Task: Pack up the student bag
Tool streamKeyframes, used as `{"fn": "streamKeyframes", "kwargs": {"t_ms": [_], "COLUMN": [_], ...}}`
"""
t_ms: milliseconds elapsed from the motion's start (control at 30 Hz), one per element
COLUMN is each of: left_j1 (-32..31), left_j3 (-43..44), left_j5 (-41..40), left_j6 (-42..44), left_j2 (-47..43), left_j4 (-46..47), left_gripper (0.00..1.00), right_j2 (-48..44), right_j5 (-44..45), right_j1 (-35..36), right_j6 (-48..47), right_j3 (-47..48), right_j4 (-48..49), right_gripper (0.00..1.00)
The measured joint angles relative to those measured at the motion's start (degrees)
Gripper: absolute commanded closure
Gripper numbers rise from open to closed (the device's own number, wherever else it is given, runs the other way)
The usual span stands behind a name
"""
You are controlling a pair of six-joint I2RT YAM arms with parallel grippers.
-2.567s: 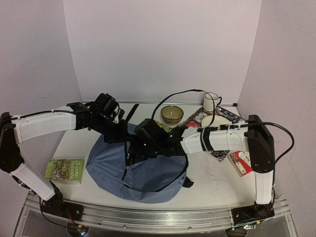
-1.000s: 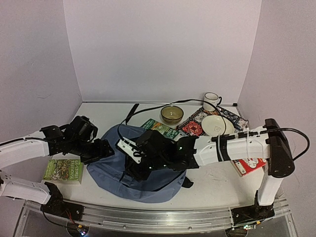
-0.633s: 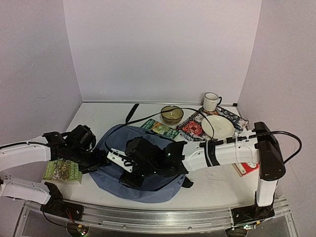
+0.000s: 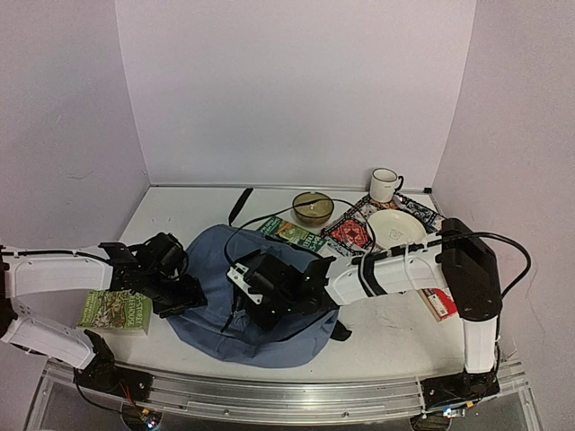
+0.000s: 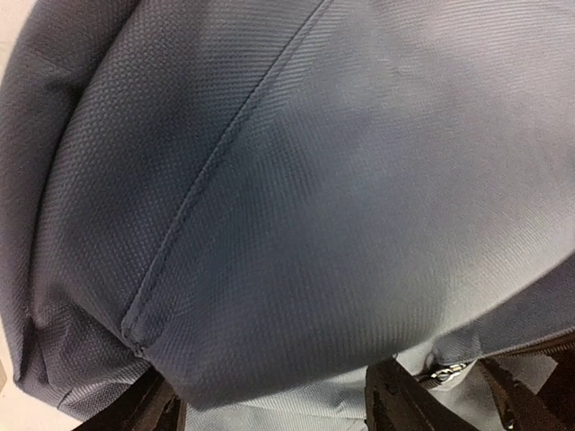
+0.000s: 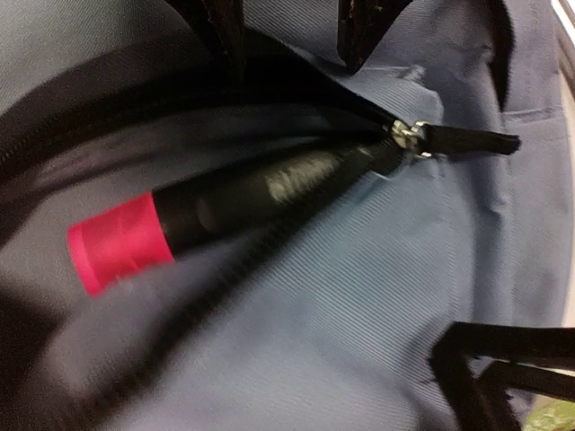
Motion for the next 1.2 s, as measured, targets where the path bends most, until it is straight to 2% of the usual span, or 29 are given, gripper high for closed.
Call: {"fn": "streamKeyframes", "kwargs": {"t_ms": [133, 200, 567, 900, 1200], "left_j1": [0.0, 0.0, 0.0, 0.0, 0.0], "left_j3": [-0.1, -0.1, -1.6, -1.6, -1.3], "left_j5": [-0.2, -0.2, -3.3, -2.4, -1.1], "left_j6": [-0.7, -1.1, -4.1, -4.5, -4.4], "left_j2": [3.6, 4.5, 2.7, -4.4, -7.1], "left_j4": [2.7, 4.0, 7.7, 9.2, 12.0], "left_gripper": [0.38, 0.43, 0.99, 1.0, 1.0], "right_j2": [0.0, 0.0, -2.5, -3.0, -2.2], "right_j5": [0.0, -0.1, -4.4, -5.6, -1.5], "right_j1": [-0.7, -0.7, 0.7, 4.4, 4.6], "right_j6": [2.6, 3.5, 0.9, -8.9, -20.3], "right_j3": [-1.9, -2.2, -1.2, 3.5, 4.6], "right_j4": [0.1, 0.0, -0.8, -0.9, -1.9], "right_gripper": [0.66, 0.65, 0.48, 0.45, 0.5]}}
